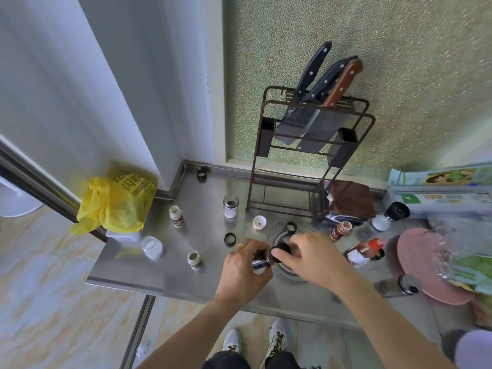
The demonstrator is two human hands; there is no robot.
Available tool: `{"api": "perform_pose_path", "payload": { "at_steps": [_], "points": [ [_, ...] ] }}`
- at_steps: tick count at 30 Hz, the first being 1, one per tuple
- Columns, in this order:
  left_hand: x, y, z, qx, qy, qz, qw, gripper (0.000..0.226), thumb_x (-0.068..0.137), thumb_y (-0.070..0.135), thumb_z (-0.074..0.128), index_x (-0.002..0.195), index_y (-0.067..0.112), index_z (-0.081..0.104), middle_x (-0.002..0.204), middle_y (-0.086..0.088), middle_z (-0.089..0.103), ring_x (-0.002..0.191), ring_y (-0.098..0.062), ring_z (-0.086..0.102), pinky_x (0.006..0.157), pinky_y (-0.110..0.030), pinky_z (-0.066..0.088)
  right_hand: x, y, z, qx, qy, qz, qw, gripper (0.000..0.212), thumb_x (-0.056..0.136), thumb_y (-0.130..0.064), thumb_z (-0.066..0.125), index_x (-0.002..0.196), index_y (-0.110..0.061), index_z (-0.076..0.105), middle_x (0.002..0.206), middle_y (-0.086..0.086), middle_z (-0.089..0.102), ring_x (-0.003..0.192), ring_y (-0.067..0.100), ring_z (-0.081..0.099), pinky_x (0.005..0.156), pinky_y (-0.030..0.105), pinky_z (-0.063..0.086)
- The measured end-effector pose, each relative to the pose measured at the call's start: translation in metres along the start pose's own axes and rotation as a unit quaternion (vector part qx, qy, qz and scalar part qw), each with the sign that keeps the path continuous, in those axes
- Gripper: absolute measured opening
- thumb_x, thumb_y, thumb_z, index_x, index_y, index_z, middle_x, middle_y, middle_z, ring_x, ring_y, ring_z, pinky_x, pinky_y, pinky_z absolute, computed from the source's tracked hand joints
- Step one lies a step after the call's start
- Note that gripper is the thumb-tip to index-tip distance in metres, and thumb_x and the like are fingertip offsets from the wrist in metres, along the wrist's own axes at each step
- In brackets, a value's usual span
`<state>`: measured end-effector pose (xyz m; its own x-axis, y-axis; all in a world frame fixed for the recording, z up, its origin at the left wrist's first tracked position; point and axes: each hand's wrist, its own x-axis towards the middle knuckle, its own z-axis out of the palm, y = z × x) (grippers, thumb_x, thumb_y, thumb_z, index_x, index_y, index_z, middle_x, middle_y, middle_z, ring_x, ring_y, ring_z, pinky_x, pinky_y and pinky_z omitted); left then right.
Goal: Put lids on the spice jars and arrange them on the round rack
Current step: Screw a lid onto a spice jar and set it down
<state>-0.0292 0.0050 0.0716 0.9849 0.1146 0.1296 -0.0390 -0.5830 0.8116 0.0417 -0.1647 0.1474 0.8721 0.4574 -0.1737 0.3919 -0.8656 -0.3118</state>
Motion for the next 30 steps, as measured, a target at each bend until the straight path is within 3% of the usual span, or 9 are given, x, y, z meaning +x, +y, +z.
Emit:
{"api": "perform_pose_path", "payload": {
  "at_steps": [4, 6, 8, 13, 17, 21, 24, 27, 30],
  "points": [
    [-0.001, -0.001, 0.001, -0.010, 0.005, 0.007, 1.000, 0.032, 0.068, 0.022, 0.074, 0.099, 0.028, 0.067, 0.096, 0.015, 0.065, 0.082, -0.001, 0.063, 0.074, -0.013, 0.049, -0.005, 0.002, 0.004, 0.056, -0.013, -0.054, 0.997, 0.031, 0.080, -0.047, 0.067, 0.107, -0.035, 0.058, 0.089, -0.009, 0.070, 0.081, 0.009, 0.064, 0.075, 0.034, 0.055],
    [-0.001, 0.000, 0.001, -0.003, 0.014, 0.010, 1.000, 0.033, 0.068, 0.020, 0.074, 0.100, 0.026, 0.068, 0.096, 0.015, 0.066, 0.082, -0.001, 0.063, 0.074, -0.017, 0.052, -0.002, -0.002, 0.000, 0.022, -0.023, -0.033, 0.999, 0.025, 0.082, -0.049, 0.065, 0.095, -0.029, 0.062, 0.080, -0.005, 0.070, 0.077, 0.012, 0.065, 0.071, 0.036, 0.055],
    [-0.004, -0.001, 0.001, 0.000, 0.014, 0.009, 1.000, 0.034, 0.069, 0.019, 0.075, 0.101, 0.024, 0.068, 0.097, 0.014, 0.066, 0.083, -0.002, 0.064, 0.074, -0.021, 0.053, -0.001, -0.003, 0.002, -0.026, -0.009, -0.013, 1.000, 0.045, 0.079, -0.067, 0.055, 0.083, -0.024, 0.062, 0.072, -0.003, 0.068, 0.071, 0.015, 0.062, 0.066, 0.036, 0.052],
    [-0.007, -0.003, 0.001, 0.002, 0.018, 0.009, 1.000, 0.034, 0.068, 0.015, 0.074, 0.100, 0.024, 0.067, 0.096, 0.014, 0.066, 0.081, -0.007, 0.064, 0.073, -0.026, 0.053, -0.004, -0.010, 0.003, 0.024, -0.037, -0.056, 0.997, 0.036, 0.079, -0.032, 0.071, 0.113, -0.032, 0.057, 0.098, -0.013, 0.059, 0.093, 0.014, 0.062, 0.073, 0.026, 0.043],
    [-0.008, -0.008, 0.002, 0.005, 0.017, 0.009, 1.000, 0.034, 0.069, 0.017, 0.076, 0.101, 0.024, 0.067, 0.096, 0.014, 0.066, 0.082, -0.005, 0.064, 0.073, -0.026, 0.054, -0.004, -0.015, 0.003, -0.025, -0.018, -0.041, 0.999, 0.043, 0.080, -0.062, 0.061, 0.099, -0.024, 0.061, 0.085, -0.008, 0.065, 0.079, 0.015, 0.062, 0.068, 0.030, 0.049],
    [-0.008, -0.010, 0.002, 0.003, 0.016, 0.006, 1.000, 0.035, 0.069, 0.016, 0.075, 0.101, 0.025, 0.067, 0.096, 0.013, 0.066, 0.082, -0.005, 0.064, 0.075, -0.025, 0.053, -0.004, -0.016, 0.006, -0.013, -0.026, -0.068, 0.997, 0.032, 0.084, -0.037, 0.066, 0.112, -0.027, 0.056, 0.087, -0.013, 0.054, 0.087, 0.017, 0.061, 0.070, 0.027, 0.038],
    [-0.008, -0.013, 0.002, 0.004, 0.015, 0.004, 1.000, 0.035, 0.070, 0.018, 0.076, 0.102, 0.026, 0.066, 0.096, 0.014, 0.066, 0.082, -0.003, 0.064, 0.075, -0.023, 0.053, -0.001, -0.017, 0.007, -0.031, -0.006, -0.040, 0.999, 0.046, 0.085, -0.062, 0.056, 0.099, -0.020, 0.063, 0.085, -0.006, 0.069, 0.083, 0.018, 0.066, 0.069, 0.032, 0.050],
    [-0.008, -0.015, 0.001, 0.008, 0.017, 0.000, 1.000, 0.034, 0.069, 0.019, 0.075, 0.101, 0.027, 0.066, 0.095, 0.015, 0.066, 0.082, -0.004, 0.064, 0.075, -0.020, 0.051, -0.003, -0.019, 0.004, 0.011, -0.029, -0.058, 0.998, 0.053, 0.083, -0.049, 0.068, 0.129, -0.027, 0.054, 0.109, -0.006, 0.066, 0.099, 0.016, 0.063, 0.081, 0.028, 0.048],
    [-0.008, -0.017, 0.002, 0.007, 0.019, 0.000, 1.000, 0.034, 0.069, 0.018, 0.076, 0.101, 0.025, 0.066, 0.095, 0.014, 0.066, 0.083, -0.003, 0.064, 0.075, -0.021, 0.051, -0.002, -0.019, 0.005, -0.017, -0.013, -0.046, 0.999, 0.037, 0.088, -0.054, 0.063, 0.107, -0.022, 0.063, 0.091, -0.005, 0.071, 0.085, 0.016, 0.066, 0.075, 0.032, 0.053]
  ]
}}
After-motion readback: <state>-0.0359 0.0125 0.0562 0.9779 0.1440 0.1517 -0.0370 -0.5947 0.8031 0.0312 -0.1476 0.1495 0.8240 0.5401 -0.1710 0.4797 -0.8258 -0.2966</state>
